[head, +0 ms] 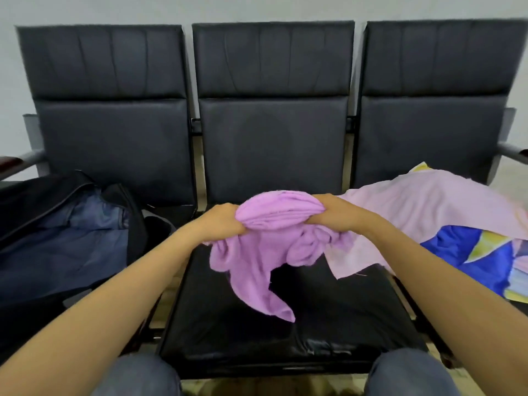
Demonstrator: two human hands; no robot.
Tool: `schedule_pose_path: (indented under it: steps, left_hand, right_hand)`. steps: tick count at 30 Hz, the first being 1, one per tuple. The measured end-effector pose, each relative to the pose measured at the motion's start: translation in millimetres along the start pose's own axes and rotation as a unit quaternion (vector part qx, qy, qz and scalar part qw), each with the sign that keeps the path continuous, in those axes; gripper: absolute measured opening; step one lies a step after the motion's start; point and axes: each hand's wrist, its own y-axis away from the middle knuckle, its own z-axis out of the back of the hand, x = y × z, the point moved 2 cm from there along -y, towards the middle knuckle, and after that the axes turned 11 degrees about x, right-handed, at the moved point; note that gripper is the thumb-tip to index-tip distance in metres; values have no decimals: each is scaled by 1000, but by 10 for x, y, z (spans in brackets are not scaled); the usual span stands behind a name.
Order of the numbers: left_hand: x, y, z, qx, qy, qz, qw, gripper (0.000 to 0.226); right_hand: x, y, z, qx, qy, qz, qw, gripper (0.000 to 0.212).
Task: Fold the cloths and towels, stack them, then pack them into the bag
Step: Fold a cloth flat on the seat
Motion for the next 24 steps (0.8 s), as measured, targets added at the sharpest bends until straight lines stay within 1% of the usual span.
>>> schedule_pose_path:
  steps: [1,3,4,5,7,8,11,12,13,15,17,19,20,21,22,24]
  left_hand:
    - [-50,46,79,1,74,-10,997,9]
    - [-128,119,245,23,207,-39,977,16]
    - [-132,124,324,42,246,-54,967,21]
    - [-142,137,399,63,261,-67,961,27]
    - [-157,161,556,96,240,-66,964,37]
    - [-185,183,636,105,219,-65,968,37]
    - [-300,254,829,109,133,-60,983,37]
    - [-334,261,874,111,96,-51,988,35]
    - [-340,236,888,103,60,-38,992,29]
    - [-347,165,904,49,-5,-10,999,16]
    - [-324,67,881,-6,-58,15,998,18]
    - [-260,-60,827,-58,-147,28,987,17]
    - [-215,-122,799,-90,-181,33,979,11]
    - [-166,-184,785,-127,-199,34,971,5]
    - [-128,-232,789,-173,-204,28,963,7]
    - [-103,-297,844,-267,-205,-5,942,12]
  right_hand:
    - [26,-3,100,-17,2,2,1000,16]
    - [102,32,310,-34,10,7,999,31]
    - [155,59,390,-25,18,8,999,37]
    - [214,93,464,-15,32,10,999,41]
    - [323,158,591,-10,66,8,998,44]
    - [372,184,664,-13,76,8,997,44]
    - [455,227,830,11,70,8,997,50]
    - [475,228,857,30,64,0,997,52]
    - [464,215,853,49,58,-14,997,52]
    - [428,176,825,60,79,-46,994,47]
    - [351,94,773,49,123,-96,987,40]
    - [253,-54,696,22,166,-149,975,28]
    - [213,-150,653,-8,191,-161,968,21]
    - [175,-246,626,-55,220,-160,961,16]
    - [156,-325,614,-115,249,-148,950,14]
    - [168,-433,638,-225,285,-116,924,19]
